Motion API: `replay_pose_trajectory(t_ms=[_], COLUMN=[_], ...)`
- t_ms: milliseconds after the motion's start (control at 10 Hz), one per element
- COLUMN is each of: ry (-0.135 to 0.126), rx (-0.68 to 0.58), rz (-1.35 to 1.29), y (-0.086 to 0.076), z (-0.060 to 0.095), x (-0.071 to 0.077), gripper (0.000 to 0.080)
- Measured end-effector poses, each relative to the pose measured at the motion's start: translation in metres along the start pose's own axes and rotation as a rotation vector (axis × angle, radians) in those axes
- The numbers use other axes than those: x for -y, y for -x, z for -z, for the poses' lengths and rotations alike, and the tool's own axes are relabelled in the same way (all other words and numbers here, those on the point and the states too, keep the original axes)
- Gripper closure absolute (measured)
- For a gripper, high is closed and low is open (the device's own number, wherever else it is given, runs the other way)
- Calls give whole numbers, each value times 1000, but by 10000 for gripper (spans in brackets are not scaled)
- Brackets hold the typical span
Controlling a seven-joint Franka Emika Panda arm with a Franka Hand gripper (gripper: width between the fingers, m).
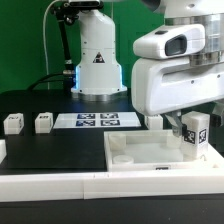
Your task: Assemble square table
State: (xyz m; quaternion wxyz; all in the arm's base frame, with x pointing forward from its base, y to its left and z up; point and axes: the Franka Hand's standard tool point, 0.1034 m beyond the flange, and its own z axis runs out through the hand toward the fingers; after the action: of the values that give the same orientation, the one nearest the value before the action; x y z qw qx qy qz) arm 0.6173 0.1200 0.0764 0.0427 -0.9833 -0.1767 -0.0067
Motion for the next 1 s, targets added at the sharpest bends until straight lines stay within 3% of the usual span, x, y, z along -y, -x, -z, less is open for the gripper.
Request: replay_pose_trajectory(t_ms=[100,200,700,1000], ry=[0,0,-2,4], rx=[0,0,0,-16], rz=[0,0,-161,-527], y=[0,0,0,0], z=[0,0,-1,-2], x=[0,0,-1,-4], gripper=[373,509,509,509])
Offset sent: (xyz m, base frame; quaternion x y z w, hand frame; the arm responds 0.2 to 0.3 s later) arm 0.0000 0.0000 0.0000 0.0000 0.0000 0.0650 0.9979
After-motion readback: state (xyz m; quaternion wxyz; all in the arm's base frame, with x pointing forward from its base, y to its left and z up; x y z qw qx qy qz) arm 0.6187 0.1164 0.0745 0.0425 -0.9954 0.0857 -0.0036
